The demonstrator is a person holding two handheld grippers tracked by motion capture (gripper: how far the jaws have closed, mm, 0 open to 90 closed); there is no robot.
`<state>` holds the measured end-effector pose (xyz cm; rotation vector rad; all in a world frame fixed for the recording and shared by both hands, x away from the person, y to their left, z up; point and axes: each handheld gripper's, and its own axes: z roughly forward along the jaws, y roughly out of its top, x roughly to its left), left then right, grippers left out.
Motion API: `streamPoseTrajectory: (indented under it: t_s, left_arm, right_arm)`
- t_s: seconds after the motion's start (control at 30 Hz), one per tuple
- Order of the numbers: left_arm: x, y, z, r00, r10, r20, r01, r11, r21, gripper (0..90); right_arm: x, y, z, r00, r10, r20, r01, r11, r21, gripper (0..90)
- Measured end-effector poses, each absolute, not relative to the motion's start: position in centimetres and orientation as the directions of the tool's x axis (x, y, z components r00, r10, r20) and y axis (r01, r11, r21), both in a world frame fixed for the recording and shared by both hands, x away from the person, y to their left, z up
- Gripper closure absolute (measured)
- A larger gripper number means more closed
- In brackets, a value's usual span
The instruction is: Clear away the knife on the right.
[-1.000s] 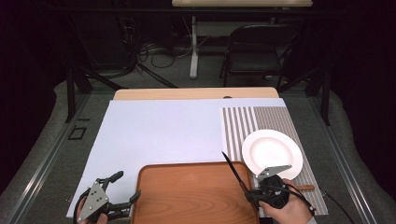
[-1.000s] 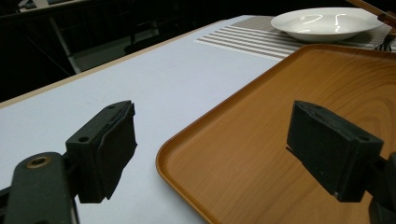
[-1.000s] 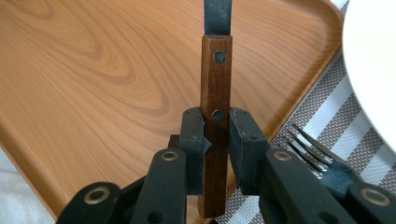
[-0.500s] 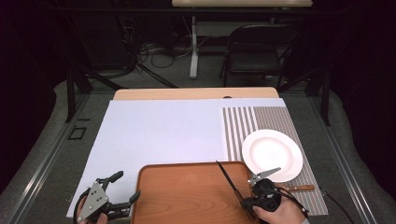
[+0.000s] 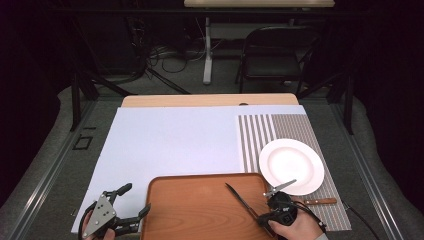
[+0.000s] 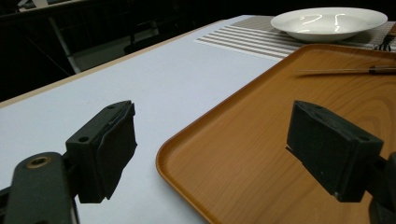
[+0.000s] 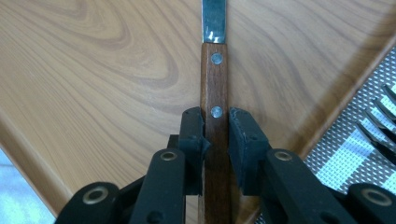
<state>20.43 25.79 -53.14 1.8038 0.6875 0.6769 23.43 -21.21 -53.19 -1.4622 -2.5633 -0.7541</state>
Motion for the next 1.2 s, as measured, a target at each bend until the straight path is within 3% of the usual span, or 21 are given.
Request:
streamPoseTrajectory:
  t_s: [0.23, 0.43, 0.73, 1.07, 1.2]
  left_arm:
    - [20.4, 25.8, -53.2, 0.677, 0.725, 0.123, 0.141, -0.292, 0.946, 15.6]
    - [20.4, 25.8, -53.2, 0.678, 0.725, 0.123, 0.140, -0.292, 0.946, 15.6]
    - [20.5, 25.7, -53.2, 0.679, 0.723, 0.126, 0.139, -0.295, 0.945, 15.6]
    - [20.4, 25.7, -53.1, 0.681, 0.721, 0.131, 0.135, -0.299, 0.945, 15.6]
    - [20.4, 25.7, -53.1, 0.681, 0.721, 0.130, 0.136, -0.298, 0.945, 15.6]
  right_arm:
    - [23.5, -21.3, -53.1, -0.560, 0.770, 0.304, 0.815, 0.448, 0.366, 75.4]
    - [23.5, -21.6, -52.5, -0.571, 0.763, 0.302, 0.804, 0.447, 0.392, 67.1]
    - [23.5, -21.3, -52.1, -0.629, 0.717, 0.301, 0.746, 0.447, 0.494, 64.5]
    - [23.5, -20.0, -52.4, -0.701, 0.673, 0.235, 0.667, 0.503, 0.549, 86.5]
    - [23.6, -19.8, -52.6, -0.707, 0.668, 0.231, 0.658, 0.502, 0.561, 90.0]
